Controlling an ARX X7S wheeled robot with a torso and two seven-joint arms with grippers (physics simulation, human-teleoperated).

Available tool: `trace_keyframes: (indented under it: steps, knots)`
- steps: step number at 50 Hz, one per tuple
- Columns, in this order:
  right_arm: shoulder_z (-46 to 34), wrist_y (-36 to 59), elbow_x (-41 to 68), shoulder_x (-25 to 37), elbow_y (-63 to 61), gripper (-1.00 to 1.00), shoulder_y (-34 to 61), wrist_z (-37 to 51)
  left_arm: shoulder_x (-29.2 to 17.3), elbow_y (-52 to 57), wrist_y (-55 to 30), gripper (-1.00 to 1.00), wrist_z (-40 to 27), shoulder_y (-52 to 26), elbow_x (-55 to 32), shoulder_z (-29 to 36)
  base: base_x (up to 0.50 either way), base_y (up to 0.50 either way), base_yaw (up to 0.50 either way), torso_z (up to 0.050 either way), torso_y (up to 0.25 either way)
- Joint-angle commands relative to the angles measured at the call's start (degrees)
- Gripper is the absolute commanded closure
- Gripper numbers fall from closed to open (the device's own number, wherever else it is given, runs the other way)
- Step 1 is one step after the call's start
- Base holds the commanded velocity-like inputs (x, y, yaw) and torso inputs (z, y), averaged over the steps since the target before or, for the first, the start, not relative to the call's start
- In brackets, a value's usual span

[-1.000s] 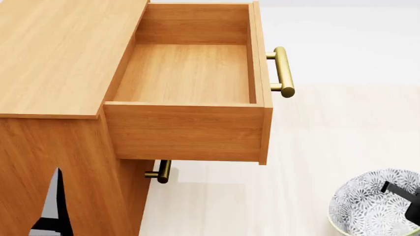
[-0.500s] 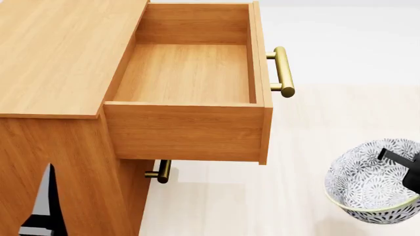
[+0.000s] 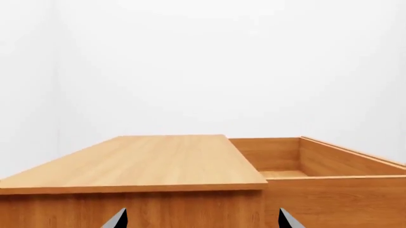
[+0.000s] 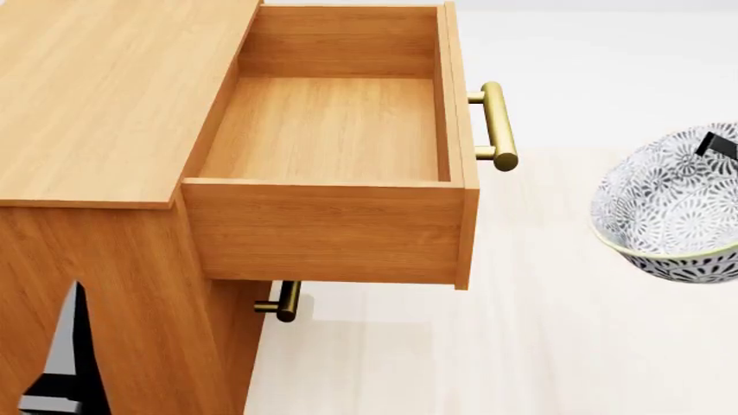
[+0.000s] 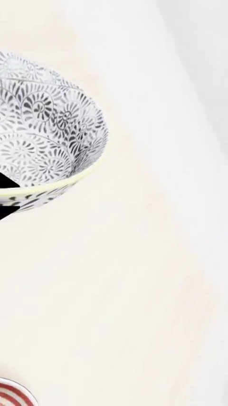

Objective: Put the bowl on top of the cabinet.

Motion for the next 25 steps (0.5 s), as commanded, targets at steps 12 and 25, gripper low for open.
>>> trace_keyframes:
  steps: [12, 25]
  knots:
    - [-5.3, 0.8, -4.6, -3.8, 10.2, 1.0, 23.6, -0.5, -0.7, 0.4, 0.4, -1.0, -0.5, -0.1, -1.1, -0.4, 0.0, 0.0, 0.0, 0.0, 0.0]
    - [-13.4, -3.6, -10.5, -9.5, 22.2, 1.0, 34.3, -9.3, -0.8, 0.0, 1.5, -1.0, -0.6, 0.6, -1.8, -0.8, 0.0, 0.0, 0.0, 0.0, 0.0]
